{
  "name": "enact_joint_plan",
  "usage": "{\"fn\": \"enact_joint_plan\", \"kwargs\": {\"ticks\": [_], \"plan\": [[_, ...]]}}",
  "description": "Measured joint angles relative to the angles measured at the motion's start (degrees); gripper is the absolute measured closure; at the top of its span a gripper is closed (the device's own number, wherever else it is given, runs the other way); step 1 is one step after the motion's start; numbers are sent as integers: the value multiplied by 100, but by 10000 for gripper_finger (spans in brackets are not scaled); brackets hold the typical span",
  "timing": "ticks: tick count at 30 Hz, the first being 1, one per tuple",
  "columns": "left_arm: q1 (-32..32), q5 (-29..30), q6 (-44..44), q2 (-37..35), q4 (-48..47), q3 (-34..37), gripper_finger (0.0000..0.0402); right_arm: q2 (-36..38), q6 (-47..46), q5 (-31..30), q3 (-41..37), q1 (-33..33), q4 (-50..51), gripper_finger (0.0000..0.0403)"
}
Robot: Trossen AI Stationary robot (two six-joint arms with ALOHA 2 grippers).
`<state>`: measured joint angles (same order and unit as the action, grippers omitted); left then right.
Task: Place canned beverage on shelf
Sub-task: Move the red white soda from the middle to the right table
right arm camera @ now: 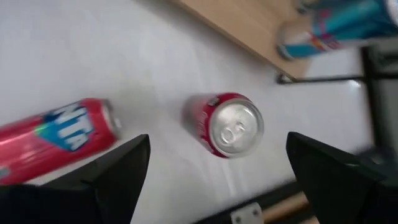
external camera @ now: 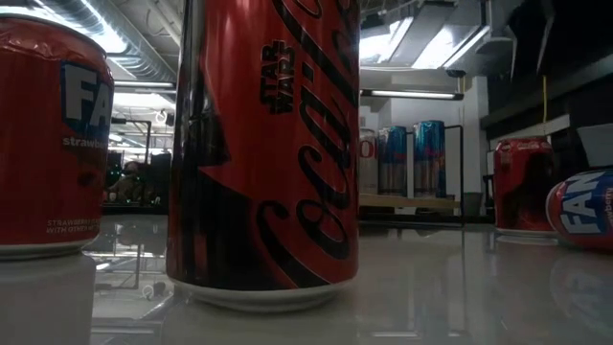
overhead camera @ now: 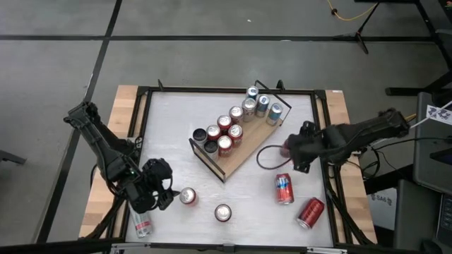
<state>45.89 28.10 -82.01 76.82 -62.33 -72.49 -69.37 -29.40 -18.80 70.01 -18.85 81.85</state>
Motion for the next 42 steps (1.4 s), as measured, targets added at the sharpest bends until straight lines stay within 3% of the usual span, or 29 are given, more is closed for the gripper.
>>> {"fn": "enact_joint_plan", "kwargs": {"ticks": [5,9,21,27,32,42], "plan": [[-158,0,-14,0,1,0,48,867,1491,751,-684,635,-820,38],[-309,-2,-48,0,16,0,48,1301,2258,938,-1108,1048,-1140,38],[-900,-4,-198,0,69,0,48,1478,4545,1389,-1674,1703,-1559,38],[-1059,-9,-194,0,261,0,48,1476,5077,1450,-1897,2229,-1782,38],[-1073,-33,-192,0,298,0,48,1477,5234,2053,-2174,2592,-2027,38],[-1073,-33,-198,0,298,0,48,1476,5387,2074,-2600,2793,-2491,38]]}}
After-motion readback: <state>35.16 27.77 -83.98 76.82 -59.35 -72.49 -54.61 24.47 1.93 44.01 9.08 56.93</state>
